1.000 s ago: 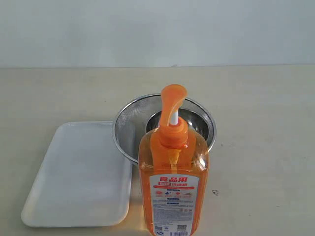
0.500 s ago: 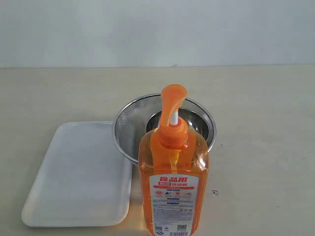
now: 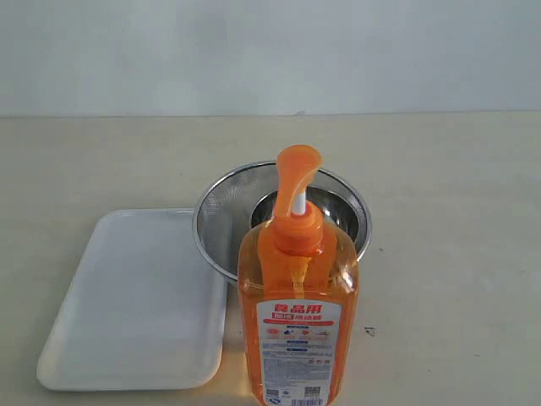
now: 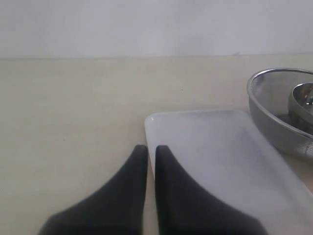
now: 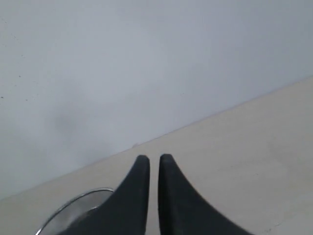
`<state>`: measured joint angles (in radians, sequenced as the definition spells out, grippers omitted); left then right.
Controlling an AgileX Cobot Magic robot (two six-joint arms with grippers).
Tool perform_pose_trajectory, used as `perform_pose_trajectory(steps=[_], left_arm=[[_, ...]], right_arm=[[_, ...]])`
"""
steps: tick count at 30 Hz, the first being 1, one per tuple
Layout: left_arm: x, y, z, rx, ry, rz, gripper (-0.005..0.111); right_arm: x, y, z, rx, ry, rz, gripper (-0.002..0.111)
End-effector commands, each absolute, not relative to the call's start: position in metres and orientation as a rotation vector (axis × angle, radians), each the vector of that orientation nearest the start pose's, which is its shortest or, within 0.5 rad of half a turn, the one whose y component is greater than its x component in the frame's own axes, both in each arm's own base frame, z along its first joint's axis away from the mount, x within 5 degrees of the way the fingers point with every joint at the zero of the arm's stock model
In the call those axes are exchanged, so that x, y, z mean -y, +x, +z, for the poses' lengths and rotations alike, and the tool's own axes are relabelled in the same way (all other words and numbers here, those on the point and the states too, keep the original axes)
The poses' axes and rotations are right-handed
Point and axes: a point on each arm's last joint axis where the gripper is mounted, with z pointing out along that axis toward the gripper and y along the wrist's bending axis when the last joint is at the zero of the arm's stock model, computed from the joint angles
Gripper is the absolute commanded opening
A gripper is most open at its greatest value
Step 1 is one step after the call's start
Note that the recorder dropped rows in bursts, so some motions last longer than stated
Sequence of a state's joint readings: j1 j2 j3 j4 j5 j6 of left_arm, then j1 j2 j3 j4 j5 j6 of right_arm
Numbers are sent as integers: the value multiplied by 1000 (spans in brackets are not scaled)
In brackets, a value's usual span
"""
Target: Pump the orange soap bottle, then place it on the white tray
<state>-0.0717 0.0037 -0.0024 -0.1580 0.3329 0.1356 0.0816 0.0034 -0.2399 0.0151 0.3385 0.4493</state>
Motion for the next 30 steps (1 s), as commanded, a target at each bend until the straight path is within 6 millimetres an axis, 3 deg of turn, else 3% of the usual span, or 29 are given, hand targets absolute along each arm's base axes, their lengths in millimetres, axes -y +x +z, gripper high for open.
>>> perform_pose_trajectory(steps=[1, 6, 9, 14, 19, 22, 26, 30], left_arm=[[9, 53, 184, -1808, 101, -109, 5], [9, 53, 184, -1808, 101, -109, 5], [9, 53, 184, -1808, 101, -109, 5], [9, 53, 184, -1808, 101, -109, 5], [9, 53, 184, -1808, 101, -109, 5], [9, 53, 184, -1808, 101, -109, 5], [9, 53, 184, -1808, 101, -109, 5], [9, 53, 184, -1808, 101, -109, 5]], right_arm=[[-4, 37, 273, -1482, 310, 486, 3], [-4, 36, 284, -1362, 283, 492, 3], [-3, 29, 302, -1298, 209, 423, 3], [-5, 37, 359, -1338, 167, 406, 3], [-19, 69, 416, -1501, -15, 409, 2], [-30, 84, 445, -1470, -113, 440, 2], [-36, 91, 464, -1274, -175, 414, 2], [-45, 112, 458, -1299, -220, 358, 0]])
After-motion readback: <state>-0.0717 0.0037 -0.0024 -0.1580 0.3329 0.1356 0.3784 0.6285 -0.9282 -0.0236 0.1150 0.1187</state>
